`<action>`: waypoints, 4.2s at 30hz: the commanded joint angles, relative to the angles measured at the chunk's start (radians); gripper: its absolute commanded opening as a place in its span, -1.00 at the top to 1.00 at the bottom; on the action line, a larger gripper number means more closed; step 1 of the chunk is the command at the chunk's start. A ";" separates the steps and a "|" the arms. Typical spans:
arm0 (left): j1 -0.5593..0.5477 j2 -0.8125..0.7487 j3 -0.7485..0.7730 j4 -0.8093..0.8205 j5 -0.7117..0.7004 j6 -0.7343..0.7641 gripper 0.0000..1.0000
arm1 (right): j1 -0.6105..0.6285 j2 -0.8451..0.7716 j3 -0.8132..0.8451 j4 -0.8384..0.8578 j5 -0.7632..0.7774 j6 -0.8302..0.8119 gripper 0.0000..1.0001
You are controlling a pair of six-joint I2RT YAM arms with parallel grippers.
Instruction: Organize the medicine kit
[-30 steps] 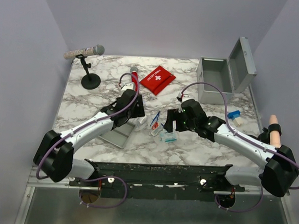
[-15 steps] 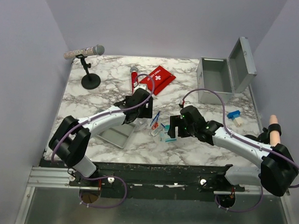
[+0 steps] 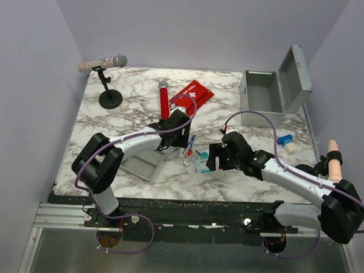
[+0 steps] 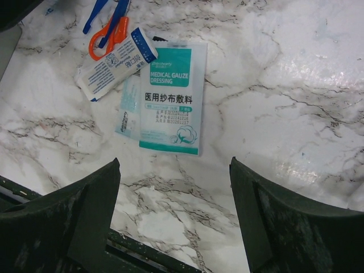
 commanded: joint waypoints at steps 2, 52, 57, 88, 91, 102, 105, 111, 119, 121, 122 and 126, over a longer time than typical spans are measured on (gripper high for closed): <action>-0.024 0.050 0.062 -0.043 -0.041 0.043 -0.69 | 0.005 -0.021 -0.015 -0.009 0.039 0.010 -0.71; -0.033 -0.664 -0.368 -0.202 -0.230 -0.426 0.36 | 0.006 -0.090 0.008 -0.017 0.016 -0.018 -0.71; -0.028 -0.881 -0.515 -0.200 -0.274 -0.746 0.37 | 0.006 -0.074 0.003 0.002 -0.004 -0.018 -0.71; 0.108 -0.597 -0.507 -0.148 -0.389 -1.410 0.28 | 0.006 -0.082 0.046 -0.041 -0.050 -0.021 -0.70; 0.120 -0.556 -0.477 -0.125 -0.379 -1.374 0.25 | 0.006 -0.076 0.051 -0.044 -0.051 -0.024 -0.70; 0.120 -0.499 -0.454 -0.044 -0.320 -1.278 -0.54 | 0.006 -0.076 0.049 -0.046 -0.042 -0.027 -0.70; 0.122 -0.542 -0.432 -0.089 -0.320 -1.235 -0.71 | 0.006 -0.083 0.054 -0.055 -0.030 -0.029 -0.70; 0.120 -0.736 -0.406 -0.217 -0.346 -1.065 -0.86 | 0.006 -0.090 0.053 -0.058 0.011 -0.038 -0.71; 0.120 -0.742 -0.362 -0.238 -0.218 -0.689 -0.98 | 0.006 0.033 0.079 0.005 -0.004 -0.015 -0.68; 0.119 -0.712 -0.357 -0.229 -0.164 -0.626 -0.98 | 0.006 0.093 0.108 0.010 -0.001 -0.006 -0.64; 0.117 -0.705 -0.362 -0.205 -0.132 -0.598 -0.98 | 0.006 0.119 0.126 0.002 -0.004 -0.004 -0.60; 0.117 -0.760 -0.417 -0.084 -0.055 -0.546 -0.98 | 0.006 0.179 0.197 -0.012 -0.002 0.008 -0.54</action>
